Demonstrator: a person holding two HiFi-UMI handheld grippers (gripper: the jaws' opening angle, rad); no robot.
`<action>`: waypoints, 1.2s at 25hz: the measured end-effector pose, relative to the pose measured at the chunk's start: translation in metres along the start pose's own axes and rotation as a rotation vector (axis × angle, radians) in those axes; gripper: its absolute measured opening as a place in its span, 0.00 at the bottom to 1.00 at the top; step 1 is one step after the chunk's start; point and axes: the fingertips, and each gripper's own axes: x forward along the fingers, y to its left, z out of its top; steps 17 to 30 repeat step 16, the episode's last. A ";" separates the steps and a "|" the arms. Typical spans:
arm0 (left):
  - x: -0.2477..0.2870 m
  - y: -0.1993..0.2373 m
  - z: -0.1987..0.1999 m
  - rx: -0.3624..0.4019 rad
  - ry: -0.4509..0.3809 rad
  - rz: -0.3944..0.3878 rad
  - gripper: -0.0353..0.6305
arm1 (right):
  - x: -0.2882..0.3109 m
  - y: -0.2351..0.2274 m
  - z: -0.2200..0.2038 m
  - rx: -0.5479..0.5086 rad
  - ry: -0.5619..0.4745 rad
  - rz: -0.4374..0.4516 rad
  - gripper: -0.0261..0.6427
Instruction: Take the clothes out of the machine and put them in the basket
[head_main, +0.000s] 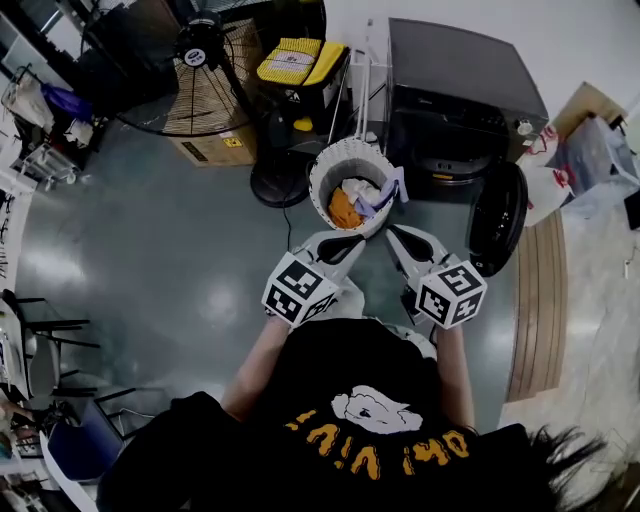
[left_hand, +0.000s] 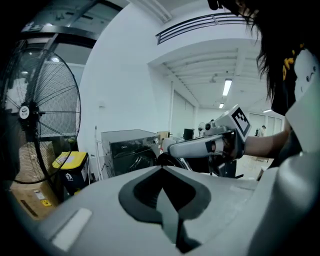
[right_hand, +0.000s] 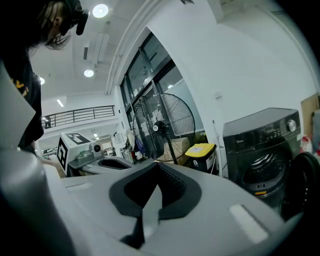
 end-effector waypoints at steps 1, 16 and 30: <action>0.000 -0.001 0.000 0.002 0.001 -0.001 0.06 | -0.001 0.000 0.000 -0.002 -0.001 0.000 0.07; -0.001 -0.003 -0.002 0.016 0.012 -0.006 0.06 | 0.002 0.002 0.002 -0.029 0.006 0.000 0.07; -0.001 -0.003 -0.002 0.016 0.012 -0.006 0.06 | 0.002 0.002 0.002 -0.029 0.006 0.000 0.07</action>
